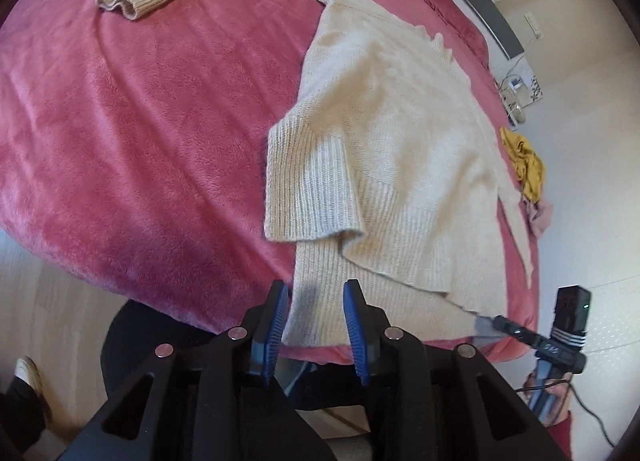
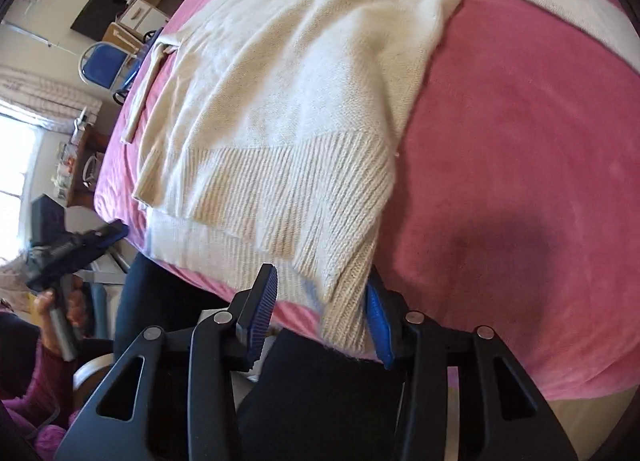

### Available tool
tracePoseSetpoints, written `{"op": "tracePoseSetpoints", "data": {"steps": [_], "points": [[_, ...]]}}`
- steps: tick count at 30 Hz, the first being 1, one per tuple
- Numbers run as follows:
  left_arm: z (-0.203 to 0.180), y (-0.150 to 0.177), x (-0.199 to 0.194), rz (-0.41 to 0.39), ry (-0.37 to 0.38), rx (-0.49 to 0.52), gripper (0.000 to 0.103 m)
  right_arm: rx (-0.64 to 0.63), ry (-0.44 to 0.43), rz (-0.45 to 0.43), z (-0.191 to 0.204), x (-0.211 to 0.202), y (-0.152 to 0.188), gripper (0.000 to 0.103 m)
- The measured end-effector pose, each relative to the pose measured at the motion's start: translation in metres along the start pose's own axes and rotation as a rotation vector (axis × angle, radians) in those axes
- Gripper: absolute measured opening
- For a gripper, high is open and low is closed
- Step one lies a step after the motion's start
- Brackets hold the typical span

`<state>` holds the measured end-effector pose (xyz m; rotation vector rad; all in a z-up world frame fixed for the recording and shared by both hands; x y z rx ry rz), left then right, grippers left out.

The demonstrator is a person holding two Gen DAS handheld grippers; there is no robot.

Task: Fold clothes

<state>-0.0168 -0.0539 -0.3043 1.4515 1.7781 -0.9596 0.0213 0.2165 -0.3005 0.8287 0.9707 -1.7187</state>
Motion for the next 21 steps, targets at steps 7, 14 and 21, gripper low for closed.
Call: {"op": "tracePoseSetpoints", "data": {"steps": [7, 14, 21], "points": [[-0.008, -0.011, 0.03, 0.089, 0.109, -0.082, 0.03, 0.073, -0.026, -0.004, 0.003, 0.001, 0.006, 0.057], [-0.01, -0.014, 0.028, 0.101, 0.101, -0.045, 0.028, 0.101, -0.026, -0.01, 0.003, -0.005, 0.01, 0.057], [0.002, -0.026, 0.031, 0.103, 0.109, -0.073, 0.032, 0.146, -0.04, -0.021, -0.008, -0.015, 0.011, 0.059]]}}
Point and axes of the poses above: each gripper's, at about its wrist camera, not at the fingertips, and x roughly the way its jaws point, z to its left, y to its underside, the point moved 10 cm from there along x, roughly the way its jaws point, and after that the axes turned 6 degrees about -x, right-handed, at the moved point
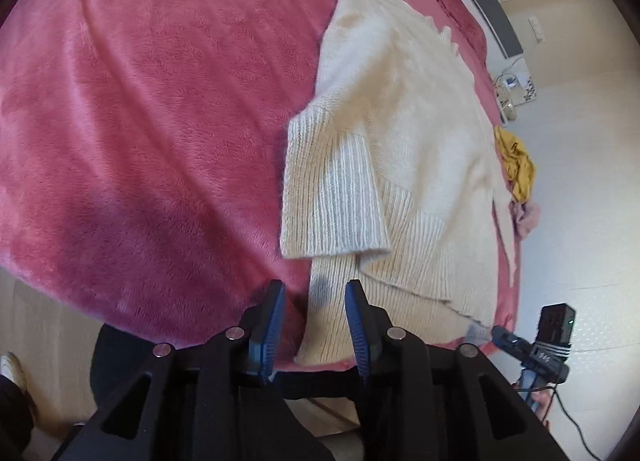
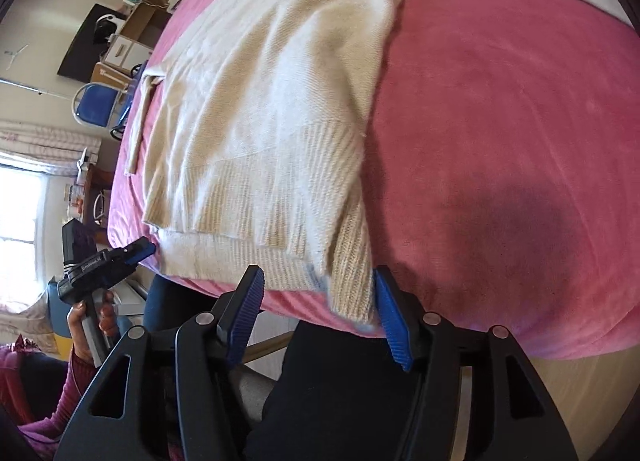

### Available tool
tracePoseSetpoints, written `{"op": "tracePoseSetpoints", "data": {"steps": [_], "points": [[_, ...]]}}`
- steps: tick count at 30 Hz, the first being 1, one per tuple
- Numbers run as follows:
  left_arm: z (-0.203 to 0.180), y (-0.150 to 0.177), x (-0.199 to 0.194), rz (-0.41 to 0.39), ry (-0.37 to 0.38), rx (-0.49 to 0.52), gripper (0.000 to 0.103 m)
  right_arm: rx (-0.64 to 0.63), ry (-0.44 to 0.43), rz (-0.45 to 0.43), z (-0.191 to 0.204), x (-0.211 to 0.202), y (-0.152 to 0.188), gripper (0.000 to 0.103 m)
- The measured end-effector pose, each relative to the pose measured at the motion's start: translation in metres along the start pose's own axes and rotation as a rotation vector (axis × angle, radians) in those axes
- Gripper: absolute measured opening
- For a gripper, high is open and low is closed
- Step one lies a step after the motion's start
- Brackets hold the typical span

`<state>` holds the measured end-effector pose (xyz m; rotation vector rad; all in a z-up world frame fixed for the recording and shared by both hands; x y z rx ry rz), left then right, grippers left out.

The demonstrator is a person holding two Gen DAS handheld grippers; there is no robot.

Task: Fold clothes

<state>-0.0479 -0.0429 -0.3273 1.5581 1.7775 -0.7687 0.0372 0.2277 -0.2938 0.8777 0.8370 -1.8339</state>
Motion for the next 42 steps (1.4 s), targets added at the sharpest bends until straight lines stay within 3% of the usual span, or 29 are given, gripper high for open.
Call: {"op": "tracePoseSetpoints", "data": {"steps": [3, 8, 9, 11, 14, 16, 21, 24, 26, 30, 32, 36, 39, 42], "points": [[-0.009, -0.002, 0.01, 0.02, 0.038, -0.003, 0.032, 0.006, -0.009, -0.002, -0.001, -0.002, 0.002, 0.059], [-0.026, -0.005, 0.031, 0.043, 0.033, 0.048, 0.032, -0.013, -0.009, -0.058, 0.005, -0.011, -0.003, 0.061], [-0.029, -0.006, 0.034, 0.043, 0.028, 0.06, 0.03, -0.028, 0.02, -0.073, 0.004, -0.014, -0.005, 0.062], [-0.033, -0.011, 0.034, 0.021, 0.012, 0.084, 0.009, -0.063, 0.07, -0.108, 0.006, -0.021, -0.011, 0.062], [-0.032, -0.01, 0.025, -0.008, -0.003, 0.109, 0.005, -0.134, 0.184, -0.153, 0.005, -0.033, -0.019, 0.062], [-0.03, -0.013, 0.018, -0.041, -0.02, 0.118, 0.004, -0.134, 0.193, -0.152, 0.004, -0.033, -0.022, 0.062], [-0.04, -0.016, -0.025, -0.167, -0.023, 0.164, 0.004, -0.137, 0.14, -0.115, 0.008, -0.026, -0.02, 0.062], [-0.043, -0.018, -0.052, -0.233, -0.046, 0.195, 0.004, -0.098, 0.041, -0.124, 0.011, -0.025, -0.02, 0.054], [-0.034, -0.019, -0.067, -0.267, -0.086, 0.199, 0.004, -0.119, 0.095, -0.143, 0.007, -0.027, -0.023, 0.052], [0.004, -0.015, -0.075, -0.264, -0.176, 0.183, 0.004, -0.046, 0.021, -0.11, 0.001, -0.013, -0.022, 0.052], [0.022, -0.016, -0.067, -0.252, -0.261, 0.185, 0.004, 0.007, -0.031, -0.086, -0.002, -0.005, -0.022, 0.052], [0.033, -0.02, -0.06, -0.262, -0.333, 0.185, 0.004, 0.084, -0.101, -0.058, -0.01, 0.009, -0.023, 0.051], [0.038, -0.033, -0.068, -0.297, -0.341, 0.133, 0.004, 0.152, -0.157, -0.078, -0.019, 0.015, -0.029, 0.041], [0.043, -0.043, -0.077, -0.308, -0.34, 0.105, 0.005, 0.217, -0.228, -0.095, -0.025, 0.02, -0.037, 0.04]]}}
Point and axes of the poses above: each gripper's, at about its wrist camera, not at the fingertips, and x roughly the way its jaws point, z to its left, y to its underside, the point moved 10 cm from there along x, roughly the way its jaws point, and after that the axes turned 6 degrees about -x, right-handed, at the moved point
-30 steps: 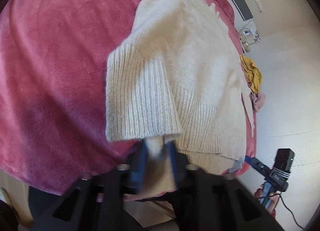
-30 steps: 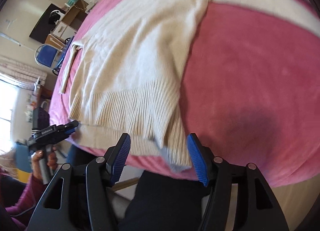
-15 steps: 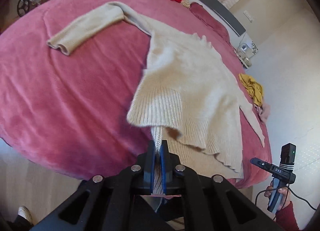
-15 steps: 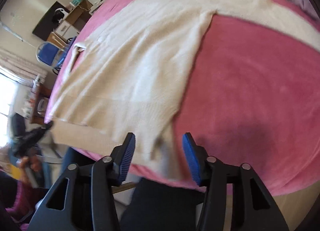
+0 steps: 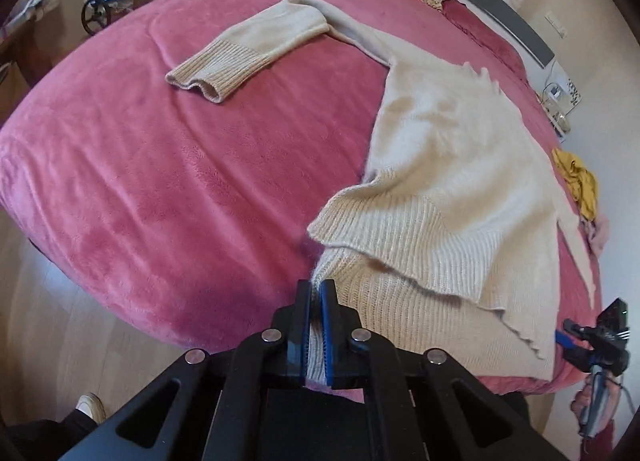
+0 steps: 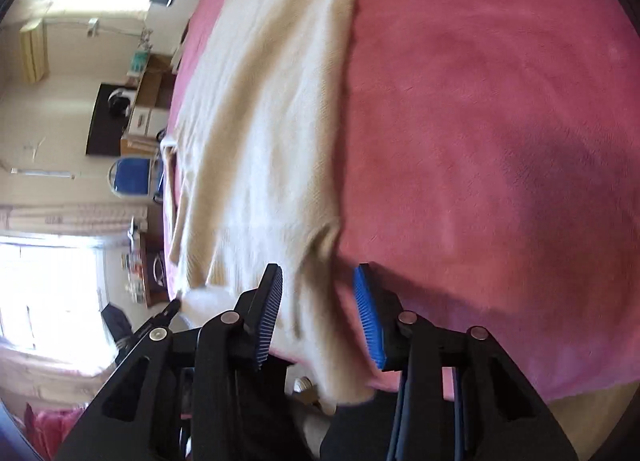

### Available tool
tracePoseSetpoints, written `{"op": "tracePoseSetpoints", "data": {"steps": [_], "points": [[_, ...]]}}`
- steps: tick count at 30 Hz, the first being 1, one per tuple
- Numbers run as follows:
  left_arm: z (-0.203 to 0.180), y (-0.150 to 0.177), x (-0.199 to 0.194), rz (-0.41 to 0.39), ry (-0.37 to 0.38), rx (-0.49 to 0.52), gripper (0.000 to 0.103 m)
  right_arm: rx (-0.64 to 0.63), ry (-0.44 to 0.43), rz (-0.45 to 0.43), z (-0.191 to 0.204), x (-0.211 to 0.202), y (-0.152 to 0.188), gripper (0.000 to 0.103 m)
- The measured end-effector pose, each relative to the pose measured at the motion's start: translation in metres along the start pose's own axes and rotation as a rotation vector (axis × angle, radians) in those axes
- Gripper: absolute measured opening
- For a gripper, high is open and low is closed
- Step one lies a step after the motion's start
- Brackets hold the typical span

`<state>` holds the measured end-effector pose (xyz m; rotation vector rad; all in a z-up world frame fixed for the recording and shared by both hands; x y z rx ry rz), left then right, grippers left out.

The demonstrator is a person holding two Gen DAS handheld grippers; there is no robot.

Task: Fold clothes

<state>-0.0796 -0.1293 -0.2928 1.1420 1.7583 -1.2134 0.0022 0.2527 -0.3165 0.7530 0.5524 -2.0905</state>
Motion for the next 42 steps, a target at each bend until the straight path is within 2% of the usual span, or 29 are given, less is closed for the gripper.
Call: {"op": "tracePoseSetpoints", "data": {"steps": [3, 4, 5, 7, 8, 10, 13, 14, 17, 19, 21, 24, 28, 31, 32, 34, 36, 38, 39, 40, 42], "points": [[0.021, -0.009, -0.001, -0.006, -0.064, -0.032, 0.003, 0.055, -0.045, -0.012, -0.005, 0.008, -0.009, 0.038], [0.03, -0.01, -0.003, -0.003, -0.052, -0.058, 0.003, 0.064, -0.079, -0.012, -0.003, 0.013, -0.011, 0.036], [0.036, -0.01, -0.004, 0.005, -0.032, -0.086, 0.003, 0.067, -0.101, -0.009, 0.0, 0.018, -0.013, 0.03], [0.044, -0.01, -0.002, 0.014, -0.033, -0.106, 0.003, 0.042, -0.066, 0.014, 0.003, 0.031, -0.012, 0.01], [0.042, -0.009, -0.004, 0.012, -0.034, -0.103, 0.003, 0.019, -0.046, 0.018, 0.006, 0.034, -0.011, 0.007], [0.036, -0.006, -0.009, 0.004, -0.024, -0.076, 0.003, -0.021, -0.027, 0.006, 0.018, 0.034, -0.011, 0.005], [0.019, 0.0, -0.012, 0.006, 0.011, -0.025, 0.003, -0.083, -0.032, -0.052, 0.038, 0.005, -0.015, 0.005], [0.012, 0.004, -0.012, 0.014, 0.021, -0.002, 0.003, -0.111, -0.007, -0.069, 0.042, -0.006, -0.016, 0.005], [-0.014, 0.016, -0.004, 0.055, 0.051, 0.068, 0.004, -0.253, 0.257, -0.091, 0.039, -0.044, -0.014, 0.005], [-0.028, 0.024, 0.0, 0.078, 0.057, 0.109, 0.004, -0.334, 0.408, -0.102, 0.03, -0.062, -0.014, 0.01], [-0.04, 0.031, 0.004, 0.097, 0.059, 0.145, 0.005, -0.309, 0.415, -0.087, 0.017, -0.066, -0.01, 0.024], [-0.055, 0.041, 0.009, 0.123, 0.062, 0.186, 0.005, -0.267, 0.417, -0.06, -0.004, -0.072, -0.003, 0.024], [-0.067, 0.051, 0.013, 0.155, 0.073, 0.21, 0.006, -0.134, 0.258, -0.005, -0.033, -0.059, 0.015, 0.024], [-0.077, 0.054, 0.013, 0.16, 0.087, 0.232, 0.007, -0.083, 0.151, -0.02, -0.034, -0.046, 0.019, 0.024], [-0.081, 0.055, 0.013, 0.162, 0.092, 0.24, 0.008, -0.091, 0.15, -0.019, -0.032, -0.04, 0.019, 0.024], [-0.088, 0.056, 0.013, 0.166, 0.101, 0.255, 0.009, -0.16, 0.262, -0.033, -0.033, -0.03, 0.015, 0.023], [-0.095, 0.058, 0.013, 0.169, 0.111, 0.27, 0.009, -0.224, 0.468, -0.087, -0.039, -0.036, 0.005, 0.007], [-0.102, 0.06, 0.013, 0.173, 0.12, 0.285, 0.01, -0.264, 0.687, -0.133, -0.05, -0.057, -0.002, 0.005], [-0.105, 0.061, 0.013, 0.174, 0.125, 0.293, 0.01, -0.267, 0.731, -0.118, -0.058, -0.064, 0.0, 0.005], [-0.109, 0.062, 0.013, 0.176, 0.13, 0.301, 0.011, -0.236, 0.693, -0.106, -0.064, -0.069, 0.004, 0.005], [-0.112, 0.061, 0.013, 0.181, 0.141, 0.296, 0.011, -0.161, 0.554, -0.141, -0.065, -0.083, 0.009, 0.009]]}}
Point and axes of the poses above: each gripper's, at about its wrist camera, not at the fingertips, and x roughly the way its jaws point, z to its left, y to its underside, the point moved 10 cm from there along x, roughly the way its jaws point, and after that the axes turned 6 degrees about -x, right-handed, at the moved point
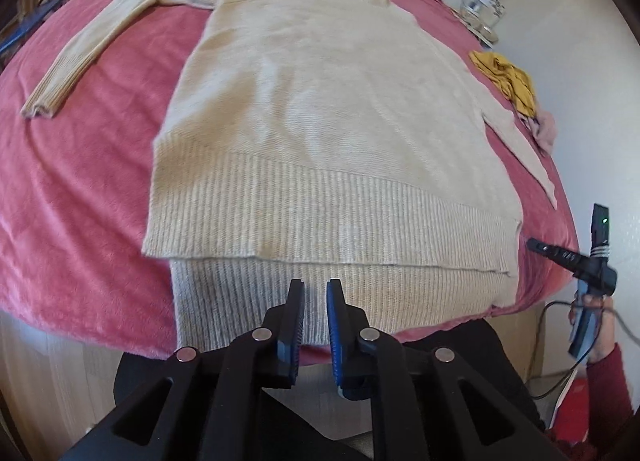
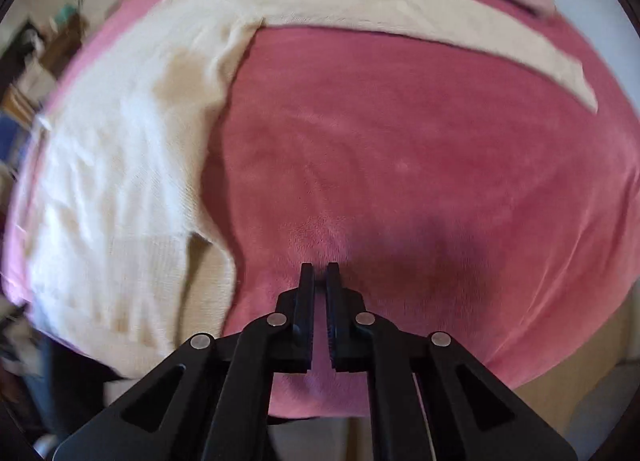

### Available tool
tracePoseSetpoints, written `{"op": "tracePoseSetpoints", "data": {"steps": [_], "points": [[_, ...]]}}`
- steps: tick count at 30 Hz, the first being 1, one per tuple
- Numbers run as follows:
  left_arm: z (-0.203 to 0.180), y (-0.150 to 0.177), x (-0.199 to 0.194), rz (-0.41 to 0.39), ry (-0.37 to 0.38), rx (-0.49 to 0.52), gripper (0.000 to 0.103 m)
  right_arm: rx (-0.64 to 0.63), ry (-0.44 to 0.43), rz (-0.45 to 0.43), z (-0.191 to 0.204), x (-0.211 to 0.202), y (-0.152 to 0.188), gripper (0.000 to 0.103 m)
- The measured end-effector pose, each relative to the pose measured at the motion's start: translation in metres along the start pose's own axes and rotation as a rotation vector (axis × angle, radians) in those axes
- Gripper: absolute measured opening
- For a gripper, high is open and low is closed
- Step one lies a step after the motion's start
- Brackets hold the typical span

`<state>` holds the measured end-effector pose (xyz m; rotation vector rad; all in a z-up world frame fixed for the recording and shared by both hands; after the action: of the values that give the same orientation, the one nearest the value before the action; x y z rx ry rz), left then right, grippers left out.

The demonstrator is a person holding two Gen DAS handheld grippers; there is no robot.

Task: Fold clothes

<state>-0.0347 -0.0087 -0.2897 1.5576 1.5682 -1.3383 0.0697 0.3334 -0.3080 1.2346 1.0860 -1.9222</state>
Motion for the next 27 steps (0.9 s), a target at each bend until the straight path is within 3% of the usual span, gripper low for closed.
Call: {"op": "tracePoseSetpoints", "data": {"steps": [4, 6, 8, 14, 18, 23, 27], "points": [[0.013, -0.008, 0.003, 0.004, 0.045, -0.097, 0.013, 0.237, -0.552, 0.0, 0.034, -0.018, 0.001, 0.021], [0.019, -0.012, 0.004, 0.005, 0.068, -0.145, 0.014, 0.217, -0.592, 0.003, 0.049, -0.015, 0.001, 0.037], [0.027, -0.01, -0.002, -0.002, 0.07, -0.164, 0.015, 0.205, -0.543, 0.021, 0.055, -0.003, 0.002, 0.042], [0.041, -0.001, -0.008, -0.006, 0.074, -0.189, 0.015, 0.174, -0.41, 0.03, 0.039, 0.017, 0.004, 0.042], [0.039, 0.004, -0.003, 0.004, 0.073, -0.196, 0.016, 0.144, -0.378, 0.061, 0.043, 0.023, 0.006, 0.042], [0.033, 0.004, -0.002, 0.006, 0.083, -0.186, 0.016, -0.013, -0.355, -0.001, 0.071, 0.014, -0.002, 0.042], [0.029, 0.003, -0.004, 0.002, 0.088, -0.177, 0.016, -0.033, -0.334, 0.06, 0.069, 0.014, 0.005, 0.042]]}}
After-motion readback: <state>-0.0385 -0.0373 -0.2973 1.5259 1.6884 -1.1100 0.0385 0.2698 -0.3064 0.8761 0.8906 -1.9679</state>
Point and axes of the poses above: each gripper's, at about its wrist camera, not at the fingertips, and x roughly the way its jaws point, z to its left, y to its underside, the point moved 10 cm from there along x, roughly the way its jaws point, and after that the axes turned 6 degrees about -x, right-handed, at the moved point
